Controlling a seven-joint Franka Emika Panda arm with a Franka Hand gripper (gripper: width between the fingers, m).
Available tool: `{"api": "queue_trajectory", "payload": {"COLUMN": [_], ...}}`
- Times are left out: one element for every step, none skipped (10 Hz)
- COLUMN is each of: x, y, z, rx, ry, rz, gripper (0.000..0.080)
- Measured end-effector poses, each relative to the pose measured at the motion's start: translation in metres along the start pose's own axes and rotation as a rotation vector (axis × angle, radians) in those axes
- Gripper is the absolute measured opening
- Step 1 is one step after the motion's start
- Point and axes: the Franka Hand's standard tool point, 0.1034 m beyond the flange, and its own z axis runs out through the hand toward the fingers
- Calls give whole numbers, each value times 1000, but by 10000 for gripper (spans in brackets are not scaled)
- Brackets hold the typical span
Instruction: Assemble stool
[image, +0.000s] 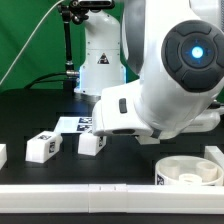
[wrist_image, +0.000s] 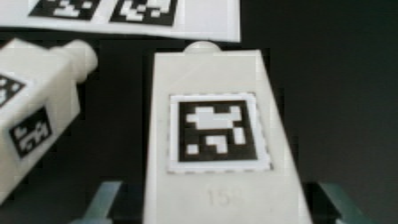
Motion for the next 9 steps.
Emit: {"api": "queue_trajectory", "payload": {"x": [0,10,10,5,2,-3,-7,3,3], "y": [0,-1,-4,-5,-6,-6,-6,-7,-7], "z": [0,-7,-24,-37,-49,-55,-63,-72,-73], "rx": [0,1,-1,-3,-4,-5,-5,-5,-6], "ry": [3,67,155,225,306,350,382,500,584], "rz": [-1,-9,-12,-13,-14,-13,-14,-14,-13], "gripper": [337,337,337,337,337,337,337,337,337]}}
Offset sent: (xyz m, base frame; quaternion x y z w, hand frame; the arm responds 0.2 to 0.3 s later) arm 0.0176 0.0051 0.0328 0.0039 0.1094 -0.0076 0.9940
